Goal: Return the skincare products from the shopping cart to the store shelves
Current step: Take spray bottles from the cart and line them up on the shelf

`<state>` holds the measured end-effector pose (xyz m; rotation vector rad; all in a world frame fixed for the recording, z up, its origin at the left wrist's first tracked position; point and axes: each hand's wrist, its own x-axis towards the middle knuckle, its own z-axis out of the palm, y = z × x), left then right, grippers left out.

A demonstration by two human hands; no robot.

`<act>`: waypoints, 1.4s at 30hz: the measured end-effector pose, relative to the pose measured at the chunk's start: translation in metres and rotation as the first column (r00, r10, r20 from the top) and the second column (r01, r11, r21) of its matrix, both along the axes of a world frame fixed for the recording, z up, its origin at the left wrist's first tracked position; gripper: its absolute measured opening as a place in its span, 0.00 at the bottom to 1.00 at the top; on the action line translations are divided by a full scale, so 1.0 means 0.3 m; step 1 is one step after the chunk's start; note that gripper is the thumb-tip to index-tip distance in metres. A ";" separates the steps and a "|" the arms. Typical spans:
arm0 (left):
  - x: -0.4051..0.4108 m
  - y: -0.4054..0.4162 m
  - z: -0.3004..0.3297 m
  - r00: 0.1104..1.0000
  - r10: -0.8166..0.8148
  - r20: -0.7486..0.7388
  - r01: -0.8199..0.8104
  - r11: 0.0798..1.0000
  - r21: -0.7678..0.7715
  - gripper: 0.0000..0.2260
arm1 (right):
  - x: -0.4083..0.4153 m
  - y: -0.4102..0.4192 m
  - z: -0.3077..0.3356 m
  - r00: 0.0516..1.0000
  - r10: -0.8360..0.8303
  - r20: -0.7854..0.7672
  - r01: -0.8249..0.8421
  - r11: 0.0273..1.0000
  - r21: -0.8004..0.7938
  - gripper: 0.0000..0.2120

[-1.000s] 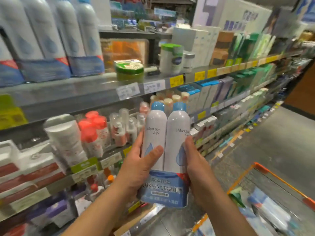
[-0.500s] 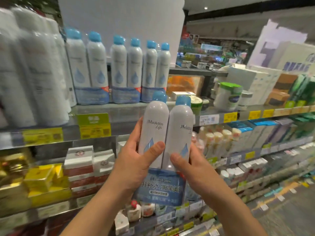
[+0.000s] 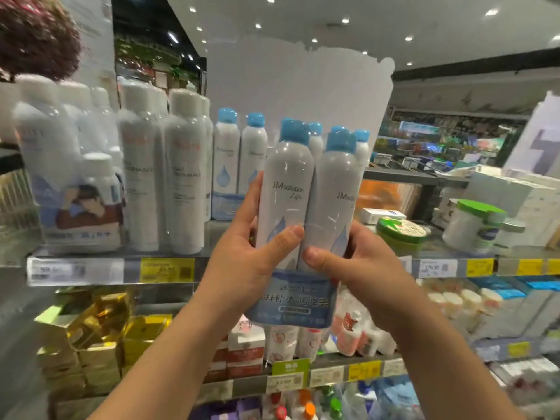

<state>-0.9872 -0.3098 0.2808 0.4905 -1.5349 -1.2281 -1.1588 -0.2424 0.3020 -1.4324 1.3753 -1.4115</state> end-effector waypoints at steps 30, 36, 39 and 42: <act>0.049 -0.237 0.070 0.844 0.333 0.419 -0.303 0.943 -0.140 0.40 | 0.102 -0.485 0.108 0.977 -0.213 -0.021 0.210 0.972 -0.105 0.24; 0.030 -0.244 0.047 0.814 0.303 0.496 -0.282 0.952 -0.119 0.40 | 0.101 -0.553 0.057 0.978 -0.210 0.016 0.210 0.976 -0.052 0.23; 0.021 -0.255 0.036 0.794 0.302 0.528 -0.282 0.952 -0.122 0.41 | 0.106 -0.571 0.040 0.980 -0.198 0.022 0.199 0.979 -0.036 0.22; 0.010 -0.259 0.027 0.771 0.293 0.565 -0.277 0.954 -0.117 0.41 | 0.110 -0.598 0.023 0.980 -0.199 0.018 0.199 0.980 -0.019 0.22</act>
